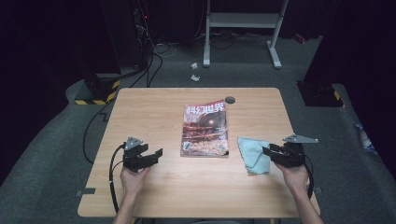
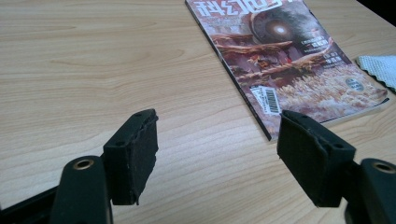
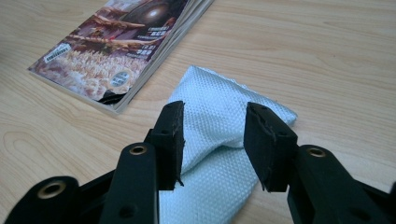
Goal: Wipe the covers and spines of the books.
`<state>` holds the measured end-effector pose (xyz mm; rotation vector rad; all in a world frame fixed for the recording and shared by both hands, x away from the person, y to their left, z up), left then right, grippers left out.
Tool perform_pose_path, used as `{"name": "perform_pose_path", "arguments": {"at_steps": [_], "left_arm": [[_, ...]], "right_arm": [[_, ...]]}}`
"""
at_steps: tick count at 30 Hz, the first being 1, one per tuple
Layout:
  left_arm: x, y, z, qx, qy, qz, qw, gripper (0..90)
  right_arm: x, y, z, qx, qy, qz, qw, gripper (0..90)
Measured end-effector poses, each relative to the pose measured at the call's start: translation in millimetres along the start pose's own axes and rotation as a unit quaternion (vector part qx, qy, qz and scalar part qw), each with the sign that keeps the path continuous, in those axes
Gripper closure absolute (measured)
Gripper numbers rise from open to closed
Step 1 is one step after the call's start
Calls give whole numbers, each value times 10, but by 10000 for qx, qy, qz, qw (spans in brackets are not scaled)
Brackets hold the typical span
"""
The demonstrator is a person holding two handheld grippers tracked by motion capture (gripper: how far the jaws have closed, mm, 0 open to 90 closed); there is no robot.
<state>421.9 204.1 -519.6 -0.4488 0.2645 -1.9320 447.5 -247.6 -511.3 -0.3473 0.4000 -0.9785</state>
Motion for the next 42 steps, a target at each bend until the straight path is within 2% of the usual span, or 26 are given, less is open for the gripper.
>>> {"name": "perform_pose_path", "arguments": {"at_steps": [7, 26, 33, 34, 42], "left_arm": [[-39, -69, -22, 57, -37, 32, 10000, 291], [-193, -130, -227, -67, -60, 277, 9996, 289], [-256, -91, -311, -140, -69, 384, 9991, 290], [-277, -84, -333, -175, -24, 428, 9989, 291], [-372, -58, -387, -187, -66, 610, 9979, 294]], "right_arm": [[34, -61, -36, 30, 57, -49, 10000, 579], [172, -114, -271, -5, 237, -214, 9995, 576], [243, -114, -375, -71, 299, -337, 9990, 575], [266, -113, -390, -63, 249, -382, 9989, 575], [377, -95, -475, -107, 275, -620, 9976, 571]]}}
Point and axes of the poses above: each handheld gripper's, and its own axes: y roughly forward along the jaws, z roughly out of its top, x roughly to its right, the point moved 8 cm from there along y, roughly forward along the jaws, and after that the axes turned 12 degrees about x, right-handed, at the moved point
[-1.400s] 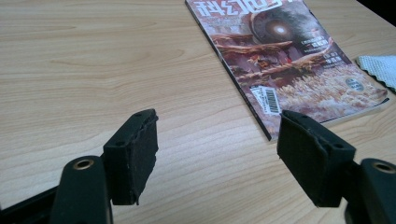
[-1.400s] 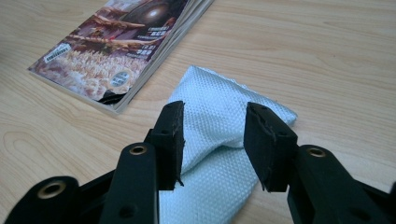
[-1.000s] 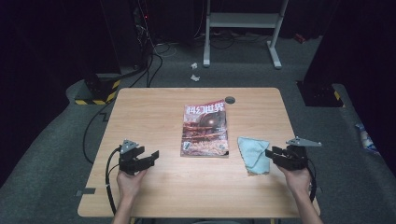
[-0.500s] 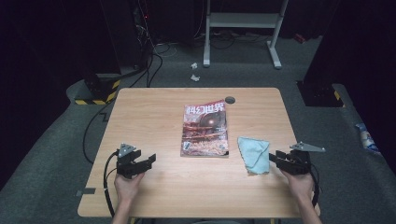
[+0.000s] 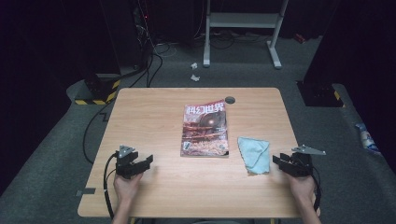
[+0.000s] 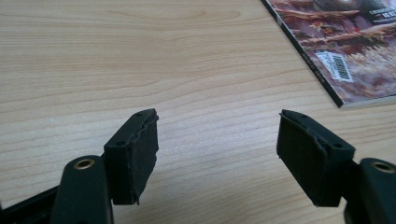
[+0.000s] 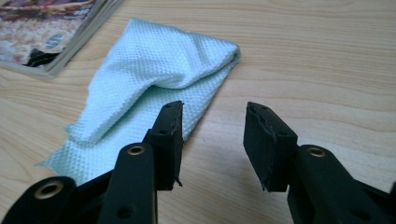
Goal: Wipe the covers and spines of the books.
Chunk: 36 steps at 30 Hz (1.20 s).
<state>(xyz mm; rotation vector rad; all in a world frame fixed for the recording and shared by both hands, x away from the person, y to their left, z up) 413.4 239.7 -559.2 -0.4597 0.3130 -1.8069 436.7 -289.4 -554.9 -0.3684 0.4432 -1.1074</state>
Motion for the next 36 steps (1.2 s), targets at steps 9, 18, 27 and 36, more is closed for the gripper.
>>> {"name": "perform_pose_path", "arguments": {"at_steps": [9, 18, 27, 36], "left_arm": [[-114, 72, -12, 42, 124, 294, 9995, 296], [-207, 187, -83, -104, 244, 522, 9983, 295], [-191, 227, -108, -99, 380, 574, 9976, 280], [-135, 232, -140, 18, 590, 532, 9968, 272]], "right_arm": [[133, 58, -57, 51, -116, -347, 9993, 516], [257, 110, -122, 137, -151, -630, 9978, 500], [274, 151, -134, 216, -532, -853, 9947, 416], [227, 145, -161, 516, -794, -1029, 9902, 399]]}}
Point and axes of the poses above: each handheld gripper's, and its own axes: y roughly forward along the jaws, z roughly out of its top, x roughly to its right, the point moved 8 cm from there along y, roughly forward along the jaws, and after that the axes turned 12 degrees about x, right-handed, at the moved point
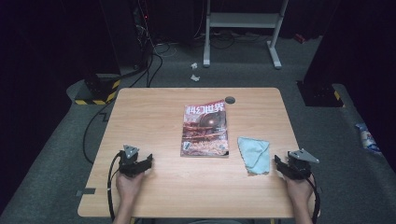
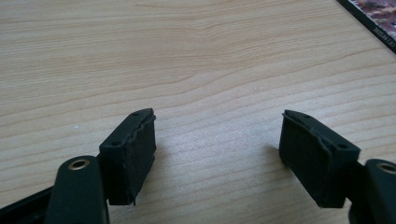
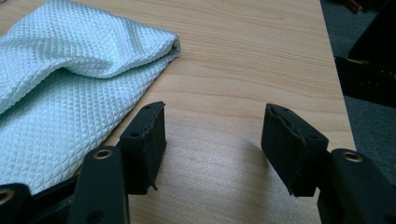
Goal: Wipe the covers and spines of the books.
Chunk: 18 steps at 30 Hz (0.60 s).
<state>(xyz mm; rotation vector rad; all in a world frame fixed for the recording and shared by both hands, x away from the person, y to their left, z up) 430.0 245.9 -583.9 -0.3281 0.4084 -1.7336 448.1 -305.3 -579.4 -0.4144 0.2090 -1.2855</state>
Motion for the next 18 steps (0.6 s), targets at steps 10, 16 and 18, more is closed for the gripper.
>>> {"name": "perform_pose_path", "arguments": {"at_steps": [10, 16, 18], "left_arm": [[1, 1, -1, 19, 3, -4, 10000, 271], [7, -2, 0, 35, 0, -12, 10000, 289], [6, -1, 1, 45, -12, -1, 10000, 293]], "right_arm": [[-4, 6, -1, 25, 10, 79, 10000, 404], [-9, 4, -2, 33, 8, 68, 10000, 403], [-7, 3, -1, 31, -16, 64, 10000, 403]]}}
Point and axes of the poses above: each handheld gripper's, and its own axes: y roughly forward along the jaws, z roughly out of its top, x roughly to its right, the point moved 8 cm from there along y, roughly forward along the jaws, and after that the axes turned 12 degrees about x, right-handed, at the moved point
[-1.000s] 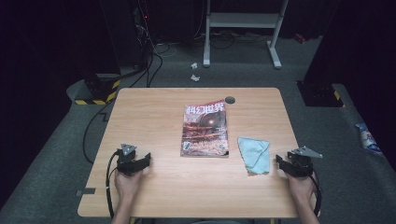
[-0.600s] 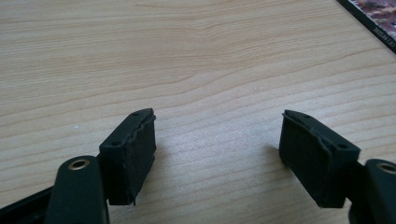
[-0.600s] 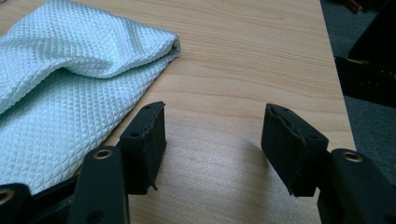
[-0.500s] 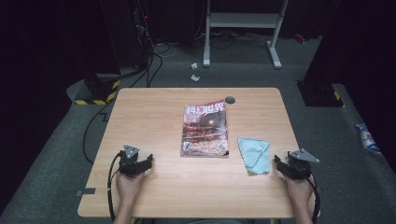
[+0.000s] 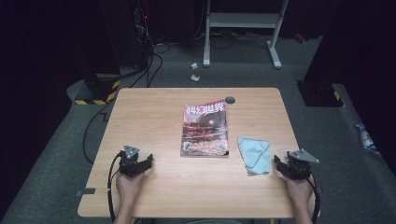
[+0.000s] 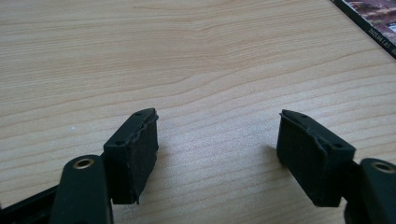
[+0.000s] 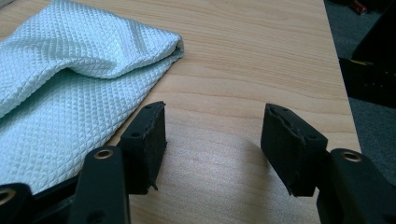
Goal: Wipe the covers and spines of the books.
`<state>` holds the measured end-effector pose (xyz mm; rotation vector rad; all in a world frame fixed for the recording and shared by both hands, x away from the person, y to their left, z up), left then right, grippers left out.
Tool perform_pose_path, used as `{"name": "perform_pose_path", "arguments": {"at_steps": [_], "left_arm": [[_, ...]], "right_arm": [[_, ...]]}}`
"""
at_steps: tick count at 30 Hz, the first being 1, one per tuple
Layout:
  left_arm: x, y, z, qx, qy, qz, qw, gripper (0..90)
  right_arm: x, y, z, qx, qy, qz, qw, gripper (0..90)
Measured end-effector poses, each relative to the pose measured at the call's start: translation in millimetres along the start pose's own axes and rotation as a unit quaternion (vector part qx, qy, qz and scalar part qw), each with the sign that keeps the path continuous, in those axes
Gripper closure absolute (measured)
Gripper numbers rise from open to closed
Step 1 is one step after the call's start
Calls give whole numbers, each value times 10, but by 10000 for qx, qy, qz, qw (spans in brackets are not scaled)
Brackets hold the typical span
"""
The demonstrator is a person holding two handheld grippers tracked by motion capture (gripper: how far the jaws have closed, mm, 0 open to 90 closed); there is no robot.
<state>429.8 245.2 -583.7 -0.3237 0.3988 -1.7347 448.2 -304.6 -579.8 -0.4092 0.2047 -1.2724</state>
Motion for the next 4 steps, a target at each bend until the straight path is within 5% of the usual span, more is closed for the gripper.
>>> {"name": "perform_pose_path", "arguments": {"at_steps": [4], "left_arm": [[2, 1, 0, 10, -33, 2, 10000, 293]], "right_arm": [[-3, 0, 0, 5, 3, -4, 10000, 403]]}}
Point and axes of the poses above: each handheld gripper's, and its own axes: y roughly forward along the jaws, z roughly out of its top, x roughly to its right, the point moved 8 cm from there along y, roughly forward along the jaws, and after that the axes turned 12 degrees about x, right-handed, at the moved point
